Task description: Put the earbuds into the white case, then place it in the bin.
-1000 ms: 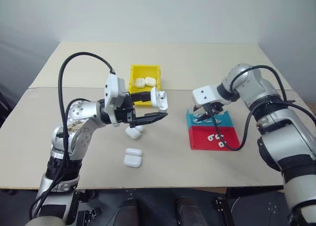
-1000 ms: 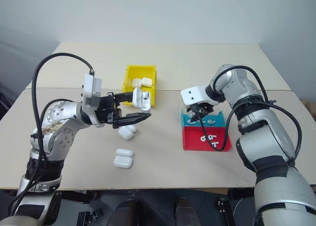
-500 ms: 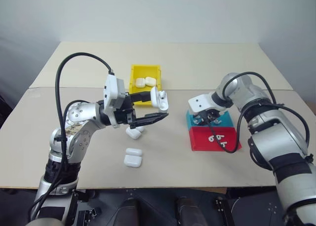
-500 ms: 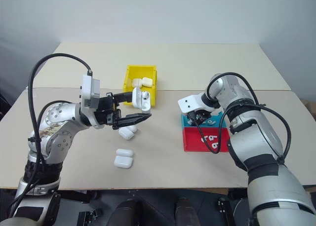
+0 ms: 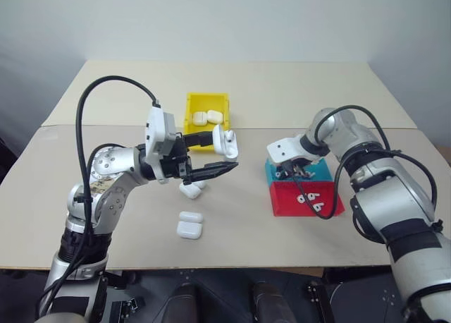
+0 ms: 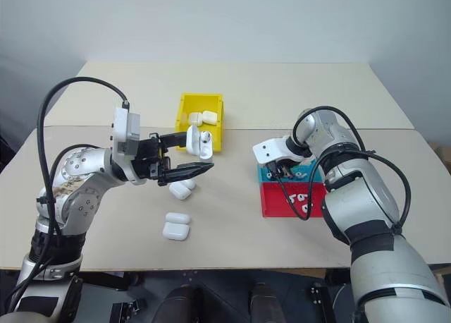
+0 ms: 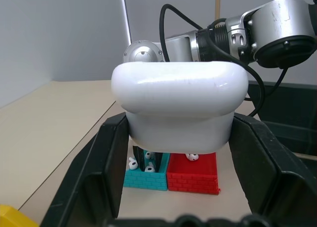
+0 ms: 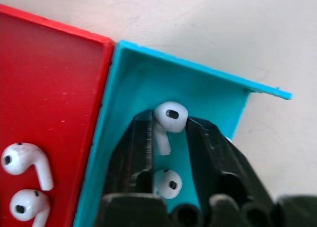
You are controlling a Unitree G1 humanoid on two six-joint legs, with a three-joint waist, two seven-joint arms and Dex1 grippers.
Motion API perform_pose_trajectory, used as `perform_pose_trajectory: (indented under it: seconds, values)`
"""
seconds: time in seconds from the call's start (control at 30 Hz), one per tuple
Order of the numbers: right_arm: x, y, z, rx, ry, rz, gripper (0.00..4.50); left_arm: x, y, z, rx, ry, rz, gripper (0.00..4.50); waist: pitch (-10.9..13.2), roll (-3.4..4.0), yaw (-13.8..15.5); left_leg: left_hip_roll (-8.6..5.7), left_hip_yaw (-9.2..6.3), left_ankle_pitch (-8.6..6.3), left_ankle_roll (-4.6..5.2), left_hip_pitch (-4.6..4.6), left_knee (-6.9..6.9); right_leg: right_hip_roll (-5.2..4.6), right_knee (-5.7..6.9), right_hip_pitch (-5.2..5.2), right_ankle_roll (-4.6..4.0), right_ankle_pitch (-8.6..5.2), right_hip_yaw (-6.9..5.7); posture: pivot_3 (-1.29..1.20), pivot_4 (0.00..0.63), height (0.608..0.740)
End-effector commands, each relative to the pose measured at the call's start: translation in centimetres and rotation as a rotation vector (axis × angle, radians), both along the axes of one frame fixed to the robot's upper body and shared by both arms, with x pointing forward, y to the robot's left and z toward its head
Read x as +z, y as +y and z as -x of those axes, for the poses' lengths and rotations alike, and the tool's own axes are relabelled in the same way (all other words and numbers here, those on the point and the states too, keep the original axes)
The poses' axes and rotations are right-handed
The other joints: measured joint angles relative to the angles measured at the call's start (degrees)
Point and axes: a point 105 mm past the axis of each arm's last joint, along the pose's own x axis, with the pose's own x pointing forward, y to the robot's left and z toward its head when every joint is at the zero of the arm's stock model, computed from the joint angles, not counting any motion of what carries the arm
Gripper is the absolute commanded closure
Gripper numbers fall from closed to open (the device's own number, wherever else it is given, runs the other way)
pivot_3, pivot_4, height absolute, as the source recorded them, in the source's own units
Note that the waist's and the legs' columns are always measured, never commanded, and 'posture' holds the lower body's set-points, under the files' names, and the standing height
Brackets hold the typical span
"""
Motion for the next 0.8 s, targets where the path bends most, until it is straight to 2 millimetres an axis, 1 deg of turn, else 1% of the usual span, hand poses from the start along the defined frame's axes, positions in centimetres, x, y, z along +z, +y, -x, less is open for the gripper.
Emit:
perform_pose_trajectory:
  seconds: [0.03, 0.13, 0.23, 0.37, 0.43, 0.5, 0.6, 0.63, 0.73, 0.8]
  values:
    - [0.1, 0.0, -0.2, -0.01, -0.012, -0.012, 3.88, 1.0, 0.0, 0.7, -0.01, -0.049, 0.008, 1.74, 0.0, 0.0, -0.02, 0.0, 0.0, 0.0, 0.0, 0.01, 0.0, 0.0, 0.01, 0.0, 0.0, 0.0, 0.0, 0.0, 0.15, 0.74]
    - [0.5, 0.2, -0.4, -0.04, -0.02, -0.057, 3.88, 1.0, 0.0, 0.7, -0.014, -0.048, 0.007, 1.74, 0.0, 0.0, -0.02, 0.0, 0.0, 0.01, -0.01, 0.01, 0.0, 0.0, 0.01, 0.0, 0.0, 0.0, 0.0, 0.0, 0.15, 0.74]
    - [2.3, 0.3, -0.5, -0.081, -0.009, -0.157, 3.88, 1.0, 0.0, 0.6, -0.026, -0.046, 0.004, 1.74, 0.01, 0.01, 0.0, 0.0, 0.0, 0.01, -0.01, -0.01, 0.0, 0.0, 0.01, -0.01, 0.0, 0.0, 0.0, 0.0, 0.15, 0.74]
    - [5.5, 0.5, 0.0, -0.136, 0.06, -0.352, 3.88, 1.0, -0.2, 0.4, -0.045, -0.046, 0.001, 1.74, 0.02, 0.02, 0.07, 0.0, 0.0, 0.0, -0.01, -0.03, -0.02, 0.0, 0.0, -0.03, 0.0, 0.0, 0.0, 0.0, 0.15, 0.74]
    - [8.2, 0.5, 0.5, -0.173, 0.081, -0.521, 3.88, 1.1, -0.4, 0.3, -0.06, -0.047, 0.003, 1.74, 0.03, 0.04, 0.21, 0.0, 0.0, 0.0, -0.01, -0.04, -0.02, 0.0, -0.01, -0.04, 0.0, 0.0, 0.0, 0.0, 0.15, 0.74]
    - [10.0, 0.5, 1.0, -0.19, 0.096, -0.637, 3.88, 1.2, -0.6, 0.1, -0.067, -0.048, 0.004, 1.74, 0.05, 0.08, 0.4, -0.01, -0.01, 0.0, -0.01, -0.07, -0.01, -0.01, 0.0, -0.05, 0.0, 0.0, -0.01, 0.0, 0.15, 0.74]
    - [13.0, 0.3, 2.8, -0.214, 0.095, -0.877, 3.88, 1.2, -0.8, -0.1, -0.084, -0.043, 0.008, 1.74, 0.05, 0.08, 0.67, 0.01, -0.04, 0.0, 0.0, -0.07, -0.02, 0.0, -0.02, -0.02, 0.0, 0.0, -0.06, 0.0, 0.15, 0.74]
    - [13.5, 0.3, 3.4, -0.216, 0.101, -0.924, 3.88, 1.2, -0.8, -0.2, -0.087, -0.042, 0.008, 1.74, 0.05, 0.08, 0.73, 0.01, -0.06, -0.01, 0.01, -0.07, -0.02, 0.01, 0.0, 0.0, 0.0, 0.0, -0.07, 0.0, 0.15, 0.74]
    - [15.9, 0.5, 6.6, -0.187, 0.146, -1.206, 3.88, 1.2, -1.2, -0.3, -0.104, -0.035, 0.007, 1.74, 0.05, 0.08, 1.05, 0.01, -0.07, -0.02, 0.02, -0.11, -0.03, 0.0, 0.01, 0.01, 0.0, 0.0, -0.07, 0.0, 0.15, 0.74]
    - [16.9, 1.0, 8.5, -0.183, 0.207, -1.339, 3.88, 1.2, -1.3, -0.4, -0.113, -0.03, 0.006, 1.74, 0.05, 0.08, 1.0, -0.01, -0.07, -0.02, 0.02, -0.16, -0.01, 0.0, 0.0, -0.05, 0.0, 0.0, -0.06, 0.0, 0.15, 0.74]
